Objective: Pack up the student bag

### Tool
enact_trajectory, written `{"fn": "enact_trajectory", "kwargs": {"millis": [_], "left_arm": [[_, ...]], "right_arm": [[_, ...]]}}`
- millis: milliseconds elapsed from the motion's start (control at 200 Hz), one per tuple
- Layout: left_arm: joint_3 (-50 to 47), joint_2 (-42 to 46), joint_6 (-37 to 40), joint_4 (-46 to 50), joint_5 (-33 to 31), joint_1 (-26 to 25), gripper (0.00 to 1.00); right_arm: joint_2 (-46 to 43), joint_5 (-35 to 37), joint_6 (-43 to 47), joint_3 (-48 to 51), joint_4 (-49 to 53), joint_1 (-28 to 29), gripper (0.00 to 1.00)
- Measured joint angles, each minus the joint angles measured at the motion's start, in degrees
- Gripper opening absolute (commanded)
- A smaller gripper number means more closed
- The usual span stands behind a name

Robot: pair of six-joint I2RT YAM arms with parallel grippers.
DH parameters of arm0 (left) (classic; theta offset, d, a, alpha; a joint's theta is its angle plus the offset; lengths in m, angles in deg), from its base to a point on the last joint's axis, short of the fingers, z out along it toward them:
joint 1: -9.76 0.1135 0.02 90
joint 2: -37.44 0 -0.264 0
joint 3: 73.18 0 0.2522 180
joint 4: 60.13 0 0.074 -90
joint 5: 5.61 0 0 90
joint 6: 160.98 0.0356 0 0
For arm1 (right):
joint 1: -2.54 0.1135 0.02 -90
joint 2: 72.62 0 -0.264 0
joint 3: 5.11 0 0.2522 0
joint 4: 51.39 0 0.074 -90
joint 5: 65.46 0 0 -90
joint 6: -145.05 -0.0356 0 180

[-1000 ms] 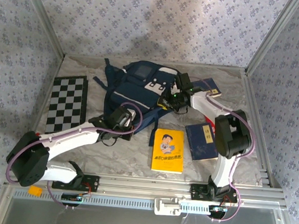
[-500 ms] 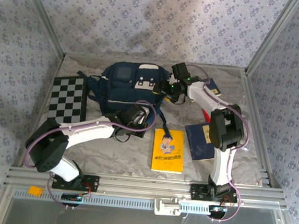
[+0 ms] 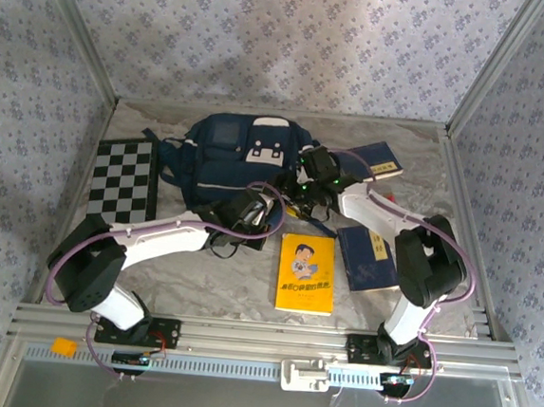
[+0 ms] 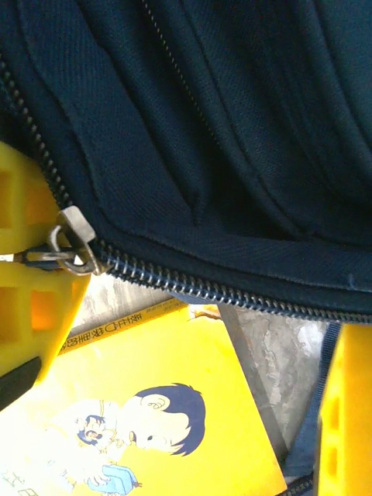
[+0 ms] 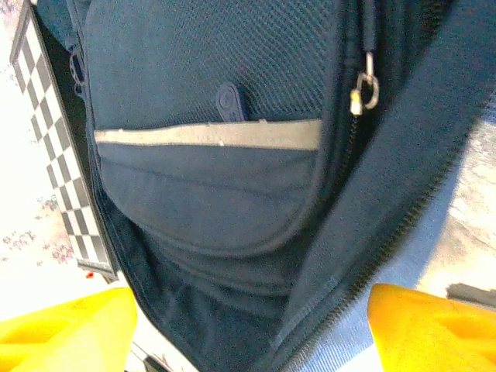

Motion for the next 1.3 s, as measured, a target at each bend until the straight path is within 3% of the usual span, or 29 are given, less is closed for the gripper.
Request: {"fn": "enact_trajectory", "kwargs": {"millis": [200,480,640,999,1214,1299], "left_arm": [[0.0,0.1,0.0,-0.3,-0.2,0.3,0.00],[-1.1,1.9,0.0,-0.3,-0.6,0.9,0.00],[-2.3,4.0,0.0,-0.3,-0.6,1.2,0.00],[-7.4,14.4,1.4,3.8,0.3,3.8,0.00],[-7.6,13.6,2.4,3.0,2.8,4.3,0.00],[-7.5,11.7,2.2,0.9,3.8,4.4,0.00]], "right_arm": [[3.5,1.7,-5.2,1.8,-5.9,1.0,0.57],[3.9,3.9,-6.5,3.5,-6.6,1.2,0.17],[3.9,4.1,-5.3,3.5,-5.9,0.9,0.00],[2.5,3.5,6.1,-0.4,2.4,-5.5,0.00],[5.9,3.1,12.7,-8.3,9.5,-10.0,0.00],[8.4,3.5,14.5,-12.0,11.6,-10.3,0.14]]}}
